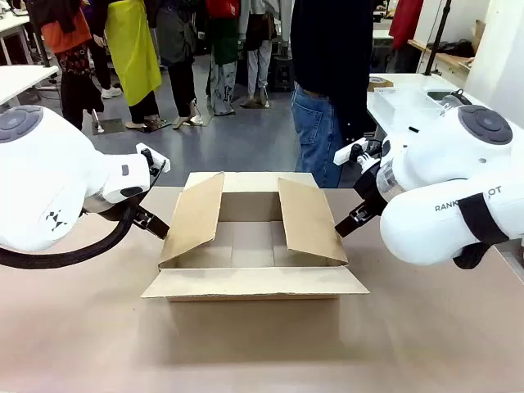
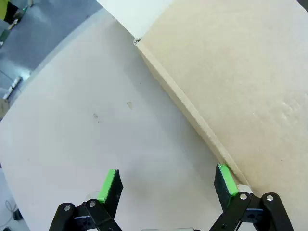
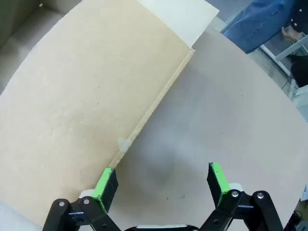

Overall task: Pack the gift set into the box.
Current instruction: Place both hands on the side flaps of the Package Box and spread them outward.

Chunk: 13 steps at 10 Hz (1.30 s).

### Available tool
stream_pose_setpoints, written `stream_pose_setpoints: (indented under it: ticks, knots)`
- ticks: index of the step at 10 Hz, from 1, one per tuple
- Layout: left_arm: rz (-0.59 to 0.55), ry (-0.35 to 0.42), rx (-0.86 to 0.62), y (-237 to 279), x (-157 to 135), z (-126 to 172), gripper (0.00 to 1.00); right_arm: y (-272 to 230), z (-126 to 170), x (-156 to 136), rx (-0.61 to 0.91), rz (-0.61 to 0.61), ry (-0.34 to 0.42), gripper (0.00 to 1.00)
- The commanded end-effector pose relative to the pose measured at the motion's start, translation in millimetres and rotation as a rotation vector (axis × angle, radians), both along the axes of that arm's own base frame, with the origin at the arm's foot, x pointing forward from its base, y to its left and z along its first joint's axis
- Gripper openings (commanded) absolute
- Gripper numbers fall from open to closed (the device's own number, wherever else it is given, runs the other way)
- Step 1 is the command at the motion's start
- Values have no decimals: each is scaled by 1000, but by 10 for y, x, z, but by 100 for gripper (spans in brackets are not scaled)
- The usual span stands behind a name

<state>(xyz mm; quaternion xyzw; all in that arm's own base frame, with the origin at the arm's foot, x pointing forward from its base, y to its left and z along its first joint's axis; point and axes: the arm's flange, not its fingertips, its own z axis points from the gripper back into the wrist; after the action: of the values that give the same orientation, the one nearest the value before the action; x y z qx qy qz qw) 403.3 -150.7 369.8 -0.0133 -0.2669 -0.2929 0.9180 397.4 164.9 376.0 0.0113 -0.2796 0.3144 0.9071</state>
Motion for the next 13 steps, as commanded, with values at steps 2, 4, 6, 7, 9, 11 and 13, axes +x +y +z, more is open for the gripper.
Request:
stream_pose_setpoints:
  ticks: [2,4,6,7,9,11,13]
  knots:
    - [-1,-1,0,-5,-1,3,100,0,0,0,0,0,0,100]
    - [-1,-1,0,-5,-1,3,100,0,0,0,0,0,0,100]
    - [-1,-1,0,-5,-1,3,100,0,0,0,0,0,0,100]
    - [-1,-1,0,-5,-1,3,100,0,0,0,0,0,0,100]
    - [-1,-1,0,-5,-1,3,100,0,0,0,0,0,0,100]
    - [-1,-1,0,-5,-1,3,100,0,0,0,0,0,0,100]
    - [-1,-1,0,-5,-1,3,100,0,0,0,0,0,0,100]
